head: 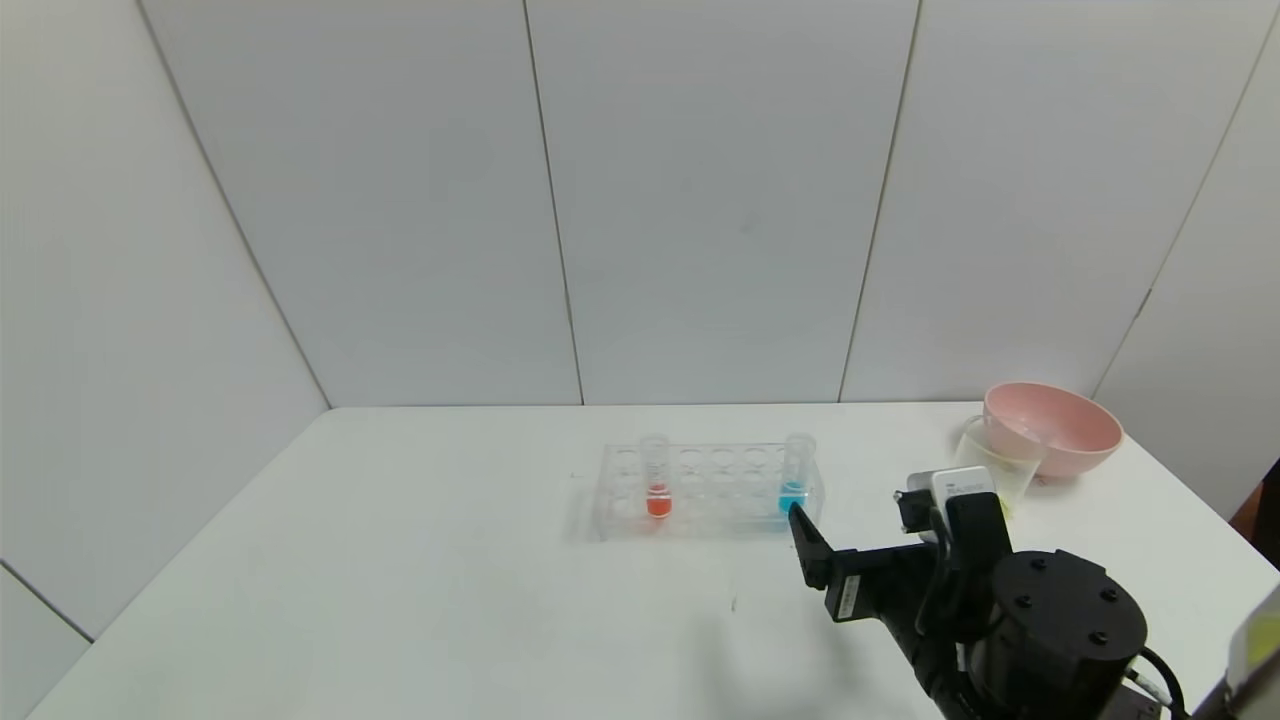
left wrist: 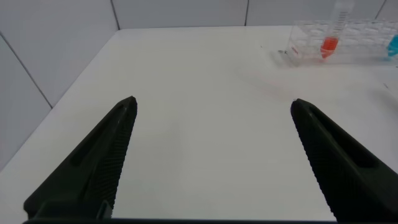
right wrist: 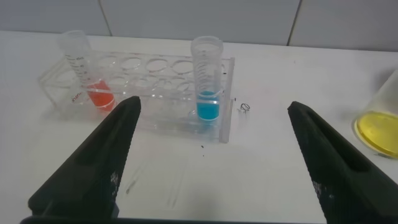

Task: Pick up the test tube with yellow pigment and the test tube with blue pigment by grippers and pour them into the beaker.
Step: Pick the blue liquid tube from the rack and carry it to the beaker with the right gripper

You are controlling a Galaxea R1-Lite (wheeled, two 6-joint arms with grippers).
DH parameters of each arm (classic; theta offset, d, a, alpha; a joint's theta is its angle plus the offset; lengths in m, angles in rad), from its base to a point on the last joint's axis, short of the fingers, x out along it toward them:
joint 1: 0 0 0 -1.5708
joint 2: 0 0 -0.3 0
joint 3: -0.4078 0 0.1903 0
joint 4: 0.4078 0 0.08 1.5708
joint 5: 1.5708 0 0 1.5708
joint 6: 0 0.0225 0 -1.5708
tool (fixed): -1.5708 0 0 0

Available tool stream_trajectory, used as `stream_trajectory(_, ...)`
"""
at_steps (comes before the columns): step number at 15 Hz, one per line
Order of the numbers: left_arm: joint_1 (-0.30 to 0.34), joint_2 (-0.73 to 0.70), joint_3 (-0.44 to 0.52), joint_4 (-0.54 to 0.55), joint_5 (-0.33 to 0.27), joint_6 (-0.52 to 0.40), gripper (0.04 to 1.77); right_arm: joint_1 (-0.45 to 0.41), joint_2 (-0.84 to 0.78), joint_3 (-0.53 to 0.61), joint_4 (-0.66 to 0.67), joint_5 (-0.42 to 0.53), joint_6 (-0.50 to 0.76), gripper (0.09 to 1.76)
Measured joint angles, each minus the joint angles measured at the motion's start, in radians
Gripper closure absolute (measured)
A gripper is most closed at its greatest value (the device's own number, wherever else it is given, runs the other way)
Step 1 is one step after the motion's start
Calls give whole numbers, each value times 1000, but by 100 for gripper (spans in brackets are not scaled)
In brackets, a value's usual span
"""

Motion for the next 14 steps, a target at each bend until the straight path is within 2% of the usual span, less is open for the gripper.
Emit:
stream_trajectory(5, 0, 0, 0, 0, 0, 0, 5, -25, 86, -111, 15, 4, -23, 15)
stream_trajectory(11, 0, 0, 0, 0, 0, 0, 5, -73, 159, -306, 123, 6, -54, 15)
stream_trajectory(14, 0, 0, 0, 0, 0, 0, 5, -96, 197, -364, 132, 6, -61, 15)
